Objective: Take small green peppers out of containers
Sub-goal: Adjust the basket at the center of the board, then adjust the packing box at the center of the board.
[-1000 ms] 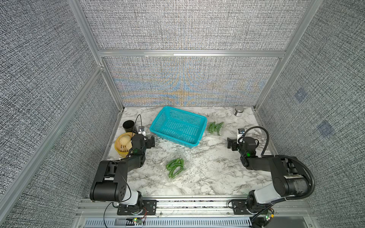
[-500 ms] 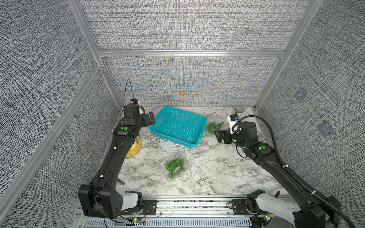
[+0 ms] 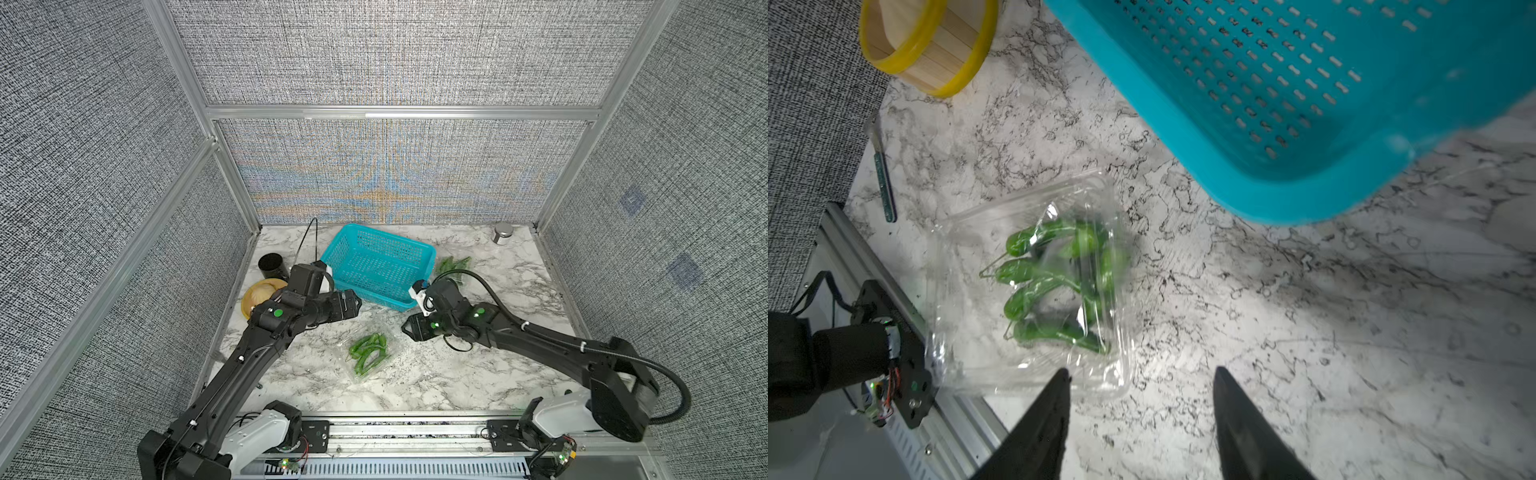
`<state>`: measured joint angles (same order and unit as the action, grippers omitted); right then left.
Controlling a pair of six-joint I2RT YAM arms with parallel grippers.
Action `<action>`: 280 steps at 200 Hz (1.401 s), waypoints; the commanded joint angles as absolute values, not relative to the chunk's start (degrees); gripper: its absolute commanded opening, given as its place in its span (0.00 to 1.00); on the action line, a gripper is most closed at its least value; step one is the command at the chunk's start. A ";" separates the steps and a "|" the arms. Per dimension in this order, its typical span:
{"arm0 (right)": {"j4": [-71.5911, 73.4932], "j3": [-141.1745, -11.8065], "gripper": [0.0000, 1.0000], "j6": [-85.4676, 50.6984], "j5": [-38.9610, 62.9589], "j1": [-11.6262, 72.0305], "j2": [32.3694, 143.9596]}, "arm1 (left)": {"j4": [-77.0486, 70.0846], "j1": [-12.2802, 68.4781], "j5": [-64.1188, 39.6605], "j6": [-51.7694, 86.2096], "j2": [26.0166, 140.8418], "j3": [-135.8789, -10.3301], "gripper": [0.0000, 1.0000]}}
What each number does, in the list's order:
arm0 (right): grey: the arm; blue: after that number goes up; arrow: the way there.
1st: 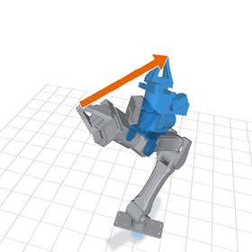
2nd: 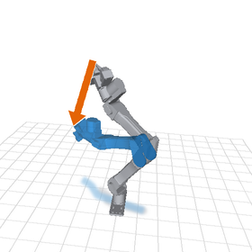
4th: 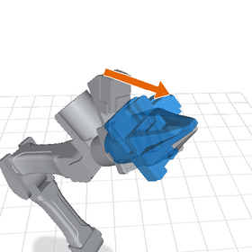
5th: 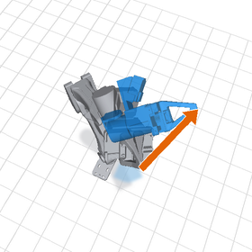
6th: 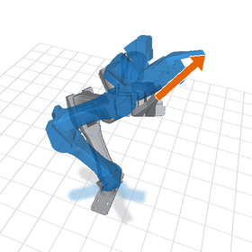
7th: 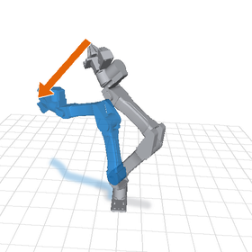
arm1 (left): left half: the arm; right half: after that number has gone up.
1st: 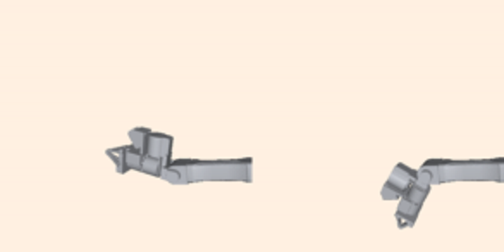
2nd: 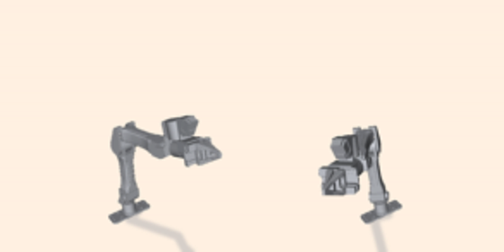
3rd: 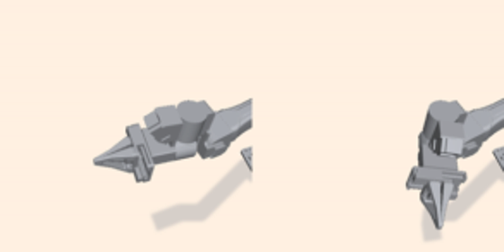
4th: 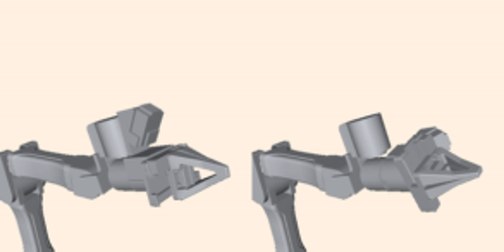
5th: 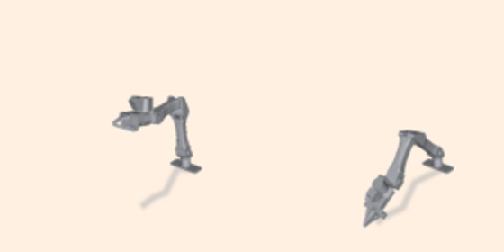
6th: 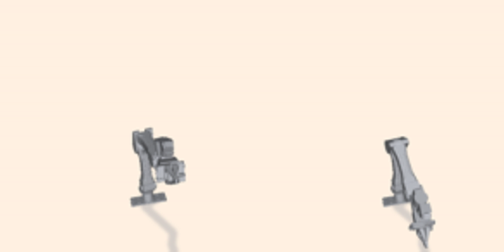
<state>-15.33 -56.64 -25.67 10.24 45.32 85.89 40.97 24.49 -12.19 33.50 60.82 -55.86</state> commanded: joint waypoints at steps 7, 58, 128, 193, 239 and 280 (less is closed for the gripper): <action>-9.18 -63.11 0.50 -24.64 12.67 42.93 93.54 | 40.26 25.46 -13.42 35.46 62.11 -54.63 0.96; -10.03 -73.27 0.53 -21.13 16.66 36.89 103.91 | 41.56 28.88 -10.84 40.04 60.63 -52.86 0.95; -14.51 -59.13 0.78 -23.69 20.08 41.86 88.41 | 49.84 36.91 -7.64 54.87 50.09 -46.11 0.95; -9.04 -48.03 0.78 -27.03 21.42 45.78 82.72 | 42.41 41.42 -9.14 61.38 51.90 -34.15 1.00; -6.06 -40.85 0.78 -28.73 22.69 46.05 77.96 | 45.14 42.13 -4.66 60.83 51.06 -38.14 0.99; 5.84 -29.02 0.78 -36.14 26.50 48.01 73.00 | 47.04 42.16 1.41 53.17 56.41 -46.89 0.99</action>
